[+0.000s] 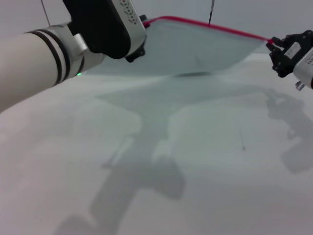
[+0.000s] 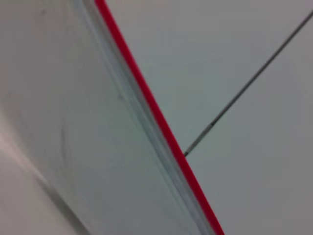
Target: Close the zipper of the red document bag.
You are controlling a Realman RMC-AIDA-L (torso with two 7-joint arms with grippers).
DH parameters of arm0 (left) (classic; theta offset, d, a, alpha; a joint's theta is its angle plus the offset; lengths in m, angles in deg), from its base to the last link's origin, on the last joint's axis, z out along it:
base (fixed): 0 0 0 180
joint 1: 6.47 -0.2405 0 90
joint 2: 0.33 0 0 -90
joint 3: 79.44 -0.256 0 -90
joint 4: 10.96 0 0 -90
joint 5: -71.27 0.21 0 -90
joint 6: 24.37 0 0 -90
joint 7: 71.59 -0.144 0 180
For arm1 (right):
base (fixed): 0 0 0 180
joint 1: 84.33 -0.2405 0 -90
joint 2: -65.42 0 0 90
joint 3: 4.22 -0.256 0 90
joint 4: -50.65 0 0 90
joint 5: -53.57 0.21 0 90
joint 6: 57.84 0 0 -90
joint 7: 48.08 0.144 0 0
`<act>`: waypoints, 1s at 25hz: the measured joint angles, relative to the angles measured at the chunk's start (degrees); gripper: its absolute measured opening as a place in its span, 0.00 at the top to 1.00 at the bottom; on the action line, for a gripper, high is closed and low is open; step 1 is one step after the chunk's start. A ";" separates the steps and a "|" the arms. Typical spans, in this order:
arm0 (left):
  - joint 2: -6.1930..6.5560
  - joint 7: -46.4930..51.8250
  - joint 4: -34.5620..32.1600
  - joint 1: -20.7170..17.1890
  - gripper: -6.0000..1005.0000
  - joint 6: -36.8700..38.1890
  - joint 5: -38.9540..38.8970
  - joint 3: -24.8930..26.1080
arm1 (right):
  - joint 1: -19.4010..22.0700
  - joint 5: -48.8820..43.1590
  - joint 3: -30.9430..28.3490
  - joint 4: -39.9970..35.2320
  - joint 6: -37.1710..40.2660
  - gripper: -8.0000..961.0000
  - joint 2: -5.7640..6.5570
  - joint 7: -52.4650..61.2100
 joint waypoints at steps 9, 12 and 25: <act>-0.09 0.15 -1.49 0.47 0.89 2.97 0.04 1.03 | -0.01 0.29 -0.91 -0.09 -0.83 0.64 -0.25 0.26; -0.09 0.16 -2.52 0.54 0.89 4.33 0.04 1.02 | -0.01 0.35 -0.84 -0.26 -1.76 0.58 -0.29 0.41; -0.18 7.66 -9.55 0.71 0.39 17.52 -1.72 1.67 | 3.45 15.42 1.20 -4.20 -1.91 0.42 -0.72 0.31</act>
